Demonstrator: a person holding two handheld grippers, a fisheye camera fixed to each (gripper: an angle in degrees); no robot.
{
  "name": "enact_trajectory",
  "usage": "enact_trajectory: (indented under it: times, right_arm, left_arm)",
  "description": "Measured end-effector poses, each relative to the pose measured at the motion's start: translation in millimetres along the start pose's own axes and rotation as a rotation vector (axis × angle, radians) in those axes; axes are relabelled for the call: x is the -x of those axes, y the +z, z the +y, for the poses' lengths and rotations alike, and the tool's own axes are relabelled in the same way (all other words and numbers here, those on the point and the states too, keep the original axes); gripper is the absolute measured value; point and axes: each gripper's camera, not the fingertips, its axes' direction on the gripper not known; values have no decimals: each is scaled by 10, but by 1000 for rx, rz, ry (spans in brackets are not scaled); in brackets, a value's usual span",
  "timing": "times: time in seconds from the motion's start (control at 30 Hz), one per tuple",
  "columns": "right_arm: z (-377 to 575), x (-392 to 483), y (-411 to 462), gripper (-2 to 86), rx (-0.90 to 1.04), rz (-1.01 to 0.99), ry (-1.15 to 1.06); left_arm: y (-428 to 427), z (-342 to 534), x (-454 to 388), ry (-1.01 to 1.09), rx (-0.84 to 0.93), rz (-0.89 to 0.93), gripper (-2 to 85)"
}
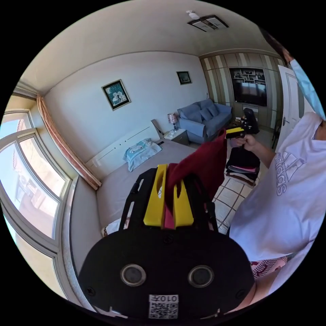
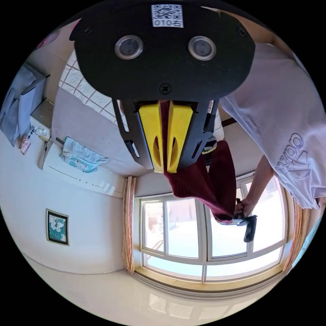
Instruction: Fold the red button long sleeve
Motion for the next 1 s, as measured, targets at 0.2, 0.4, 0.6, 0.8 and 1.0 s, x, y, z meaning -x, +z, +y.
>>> enact_trajectory:
  times: [0.2, 0.4, 0.6, 0.8, 1.0]
  right_arm:
    - [-36, -200, 303, 19, 76, -66, -48]
    - [-48, -255, 420, 37, -84, -141, 40]
    - [-115, -10, 698, 82, -167, -238, -42]
    - [-23, 67, 774, 125, -97, -263, -93]
    - [103, 399, 1188, 100, -63, -283, 21]
  left_arm:
    - [-213, -422, 2, 10, -87, -46, -4]
    - [-503, -387, 89, -157, -273, -88, -4]
    - [-613, -193, 202, -290, -441, -54, -4]
    - [-694, -5, 278, -356, -477, -57, -4]
    - [-732, 67, 171, -395, -507, -155, -4]
